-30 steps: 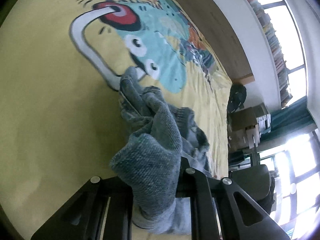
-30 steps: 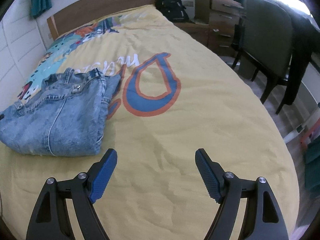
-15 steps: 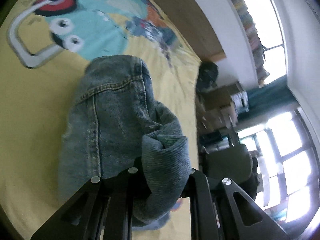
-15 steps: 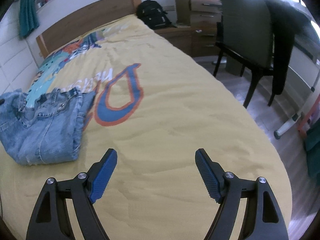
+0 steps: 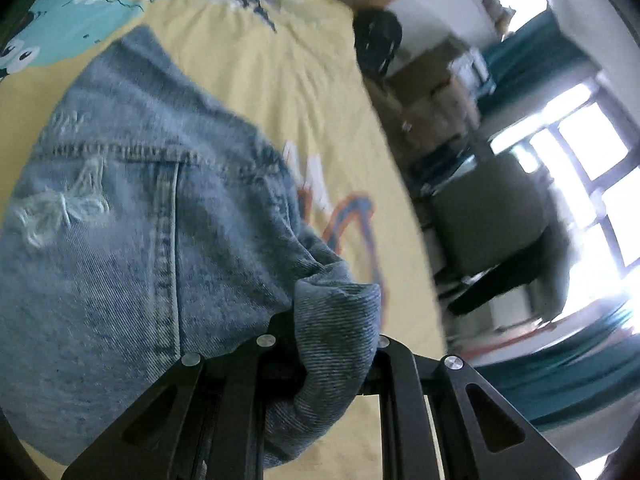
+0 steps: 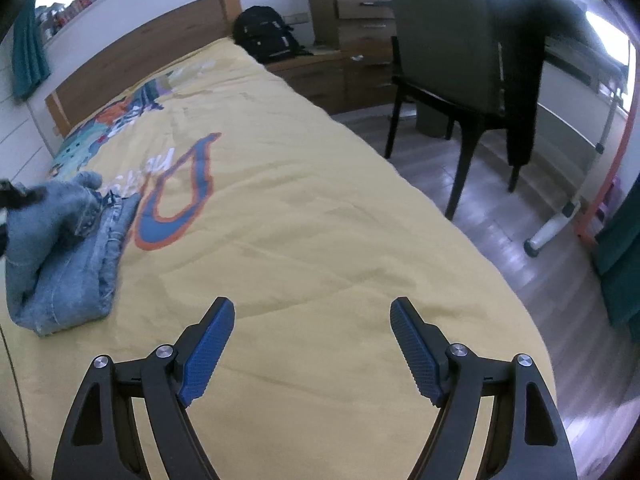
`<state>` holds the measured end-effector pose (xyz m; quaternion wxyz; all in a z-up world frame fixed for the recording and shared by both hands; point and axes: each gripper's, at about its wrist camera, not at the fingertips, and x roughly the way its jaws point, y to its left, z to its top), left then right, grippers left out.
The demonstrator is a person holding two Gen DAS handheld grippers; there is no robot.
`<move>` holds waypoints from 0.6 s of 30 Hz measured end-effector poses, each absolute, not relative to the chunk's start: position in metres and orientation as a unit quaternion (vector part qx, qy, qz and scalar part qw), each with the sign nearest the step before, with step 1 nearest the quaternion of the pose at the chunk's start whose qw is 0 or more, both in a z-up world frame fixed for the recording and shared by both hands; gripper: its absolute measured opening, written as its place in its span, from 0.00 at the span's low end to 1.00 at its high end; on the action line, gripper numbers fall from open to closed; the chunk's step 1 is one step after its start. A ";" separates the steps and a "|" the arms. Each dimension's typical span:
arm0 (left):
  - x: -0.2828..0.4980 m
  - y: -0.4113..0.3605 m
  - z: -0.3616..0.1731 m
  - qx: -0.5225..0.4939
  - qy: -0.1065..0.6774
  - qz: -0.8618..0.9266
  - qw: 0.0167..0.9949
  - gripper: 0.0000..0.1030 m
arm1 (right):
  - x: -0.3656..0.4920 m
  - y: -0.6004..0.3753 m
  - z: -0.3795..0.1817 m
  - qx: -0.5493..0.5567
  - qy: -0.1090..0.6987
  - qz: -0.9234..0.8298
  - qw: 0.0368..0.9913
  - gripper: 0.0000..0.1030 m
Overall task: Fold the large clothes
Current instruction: 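Lift the side edge with the left gripper and fold it over the bundle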
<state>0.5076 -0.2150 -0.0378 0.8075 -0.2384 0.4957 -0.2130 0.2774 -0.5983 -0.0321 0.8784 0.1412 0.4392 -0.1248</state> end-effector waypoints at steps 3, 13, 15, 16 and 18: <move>0.502 -0.240 -0.053 -0.192 0.508 -0.201 0.815 0.10 | 0.271 -0.607 -0.036 0.146 0.440 -0.132 0.876 0.78; 0.480 -0.292 -0.079 -0.086 0.503 -0.192 0.838 0.10 | 0.246 -0.633 -0.047 0.171 0.441 -0.159 0.867 0.78; 0.473 -0.301 -0.085 -0.069 0.506 -0.194 0.838 0.10 | 0.244 -0.635 -0.050 0.174 0.442 -0.161 0.865 0.78; 0.469 -0.309 -0.090 -0.050 0.505 -0.193 0.840 0.10 | 0.244 -0.635 -0.052 0.176 0.443 -0.161 0.864 0.78; 0.465 -0.315 -0.101 -0.029 0.509 -0.189 0.839 0.10 | 0.243 -0.634 -0.055 0.178 0.446 -0.161 0.862 0.78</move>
